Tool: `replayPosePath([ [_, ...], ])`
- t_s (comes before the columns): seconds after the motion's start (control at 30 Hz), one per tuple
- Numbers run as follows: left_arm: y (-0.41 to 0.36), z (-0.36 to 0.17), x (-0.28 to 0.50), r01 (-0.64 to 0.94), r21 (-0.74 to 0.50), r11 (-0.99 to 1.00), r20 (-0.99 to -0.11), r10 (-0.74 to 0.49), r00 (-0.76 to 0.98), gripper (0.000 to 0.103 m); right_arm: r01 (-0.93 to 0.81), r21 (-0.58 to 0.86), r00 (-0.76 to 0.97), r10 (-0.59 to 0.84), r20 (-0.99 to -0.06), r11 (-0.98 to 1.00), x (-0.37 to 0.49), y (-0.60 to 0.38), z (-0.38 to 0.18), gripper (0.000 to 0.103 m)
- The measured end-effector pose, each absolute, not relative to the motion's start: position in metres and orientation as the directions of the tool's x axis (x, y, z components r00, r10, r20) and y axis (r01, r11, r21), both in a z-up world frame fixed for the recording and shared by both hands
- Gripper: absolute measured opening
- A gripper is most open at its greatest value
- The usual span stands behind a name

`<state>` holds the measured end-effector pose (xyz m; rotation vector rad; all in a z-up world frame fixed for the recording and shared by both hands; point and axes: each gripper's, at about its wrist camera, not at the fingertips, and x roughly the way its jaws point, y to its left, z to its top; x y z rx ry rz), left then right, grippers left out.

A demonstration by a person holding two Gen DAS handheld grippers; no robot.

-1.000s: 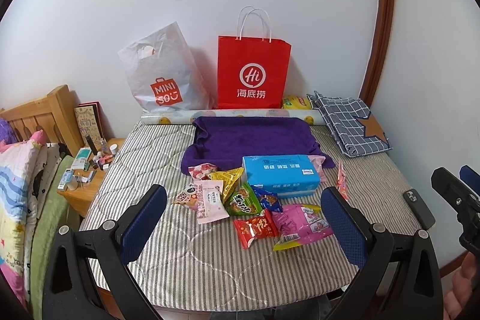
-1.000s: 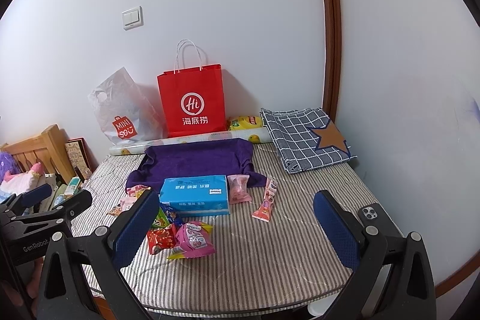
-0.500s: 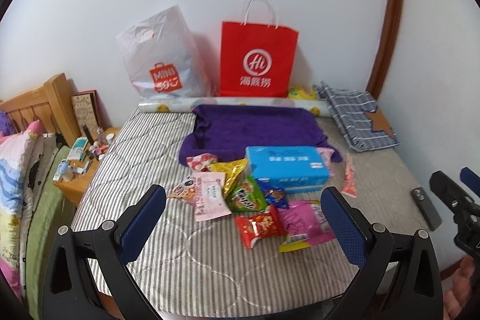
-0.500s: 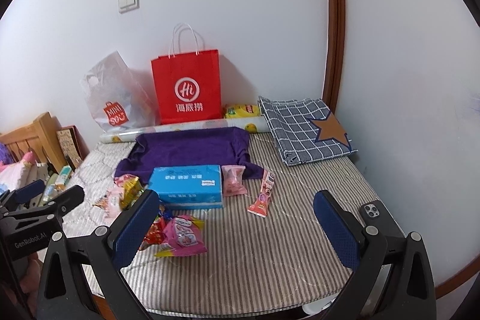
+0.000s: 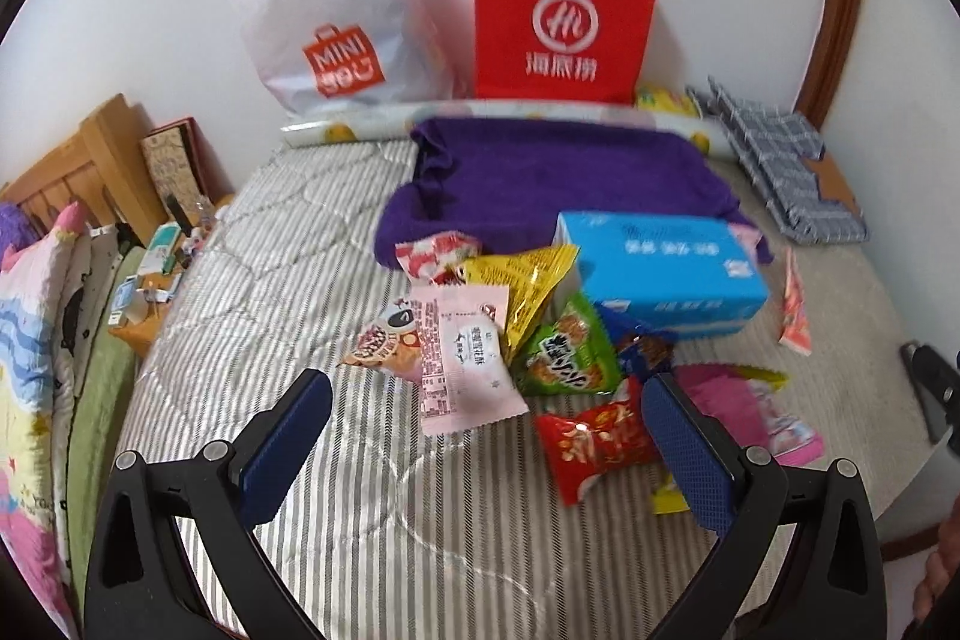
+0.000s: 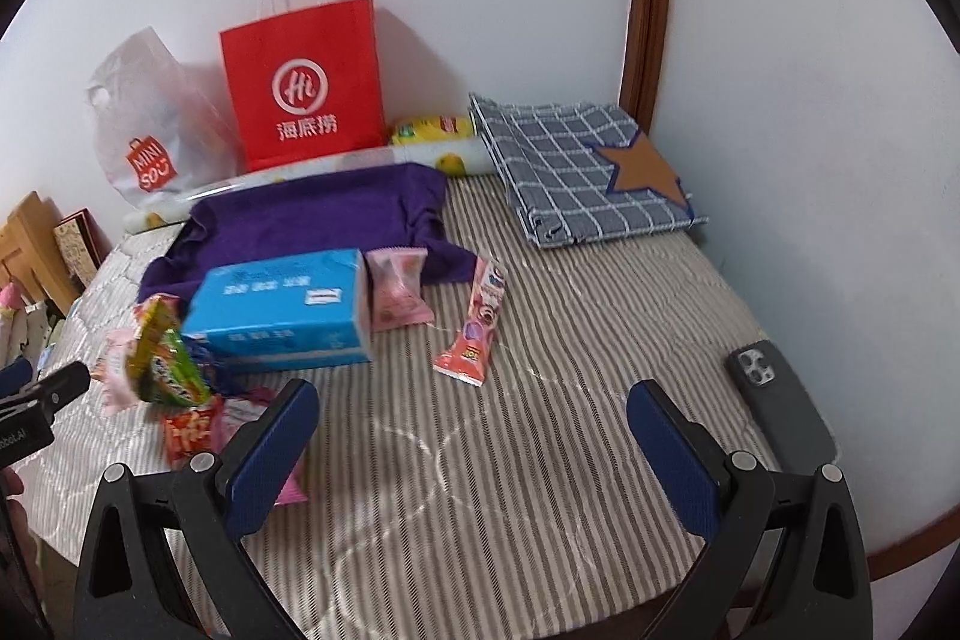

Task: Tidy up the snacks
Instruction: 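Grasp the pink wrapped cake with the left tool while the right tool grasps the red candy stick, then lift both held snacks and carry them toward the purple towel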

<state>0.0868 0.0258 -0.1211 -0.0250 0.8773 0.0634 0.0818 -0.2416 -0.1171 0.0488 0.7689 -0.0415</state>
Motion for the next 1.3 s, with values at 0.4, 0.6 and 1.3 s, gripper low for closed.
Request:
replayPosePath([
  [0.4, 0.051, -0.152, 0.127, -0.090, -0.020, 0.996, -0.801, 0.038, 0.598, 0.099, 0.089, 0.099, 0.659, 0.016, -0.752, 0.991, 0.145, -0.255, -0.158, 0.084],
  [0.6, 0.072, -0.156, 0.142, -0.132, -0.077, 0.988, -0.802, 0.017, 0.597, 0.094, 0.060, 0.103, 0.618, 0.044, -0.785, 0.993, 0.181, -0.253, -0.187, 0.057],
  [1.3, 0.102, -0.164, 0.159, -0.091, -0.187, 0.978, -0.813, -0.102, 0.573, 0.086, 0.016, 0.124, 0.604, 0.089, -0.792, 0.992, 0.221, -0.257, -0.221, 0.020],
])
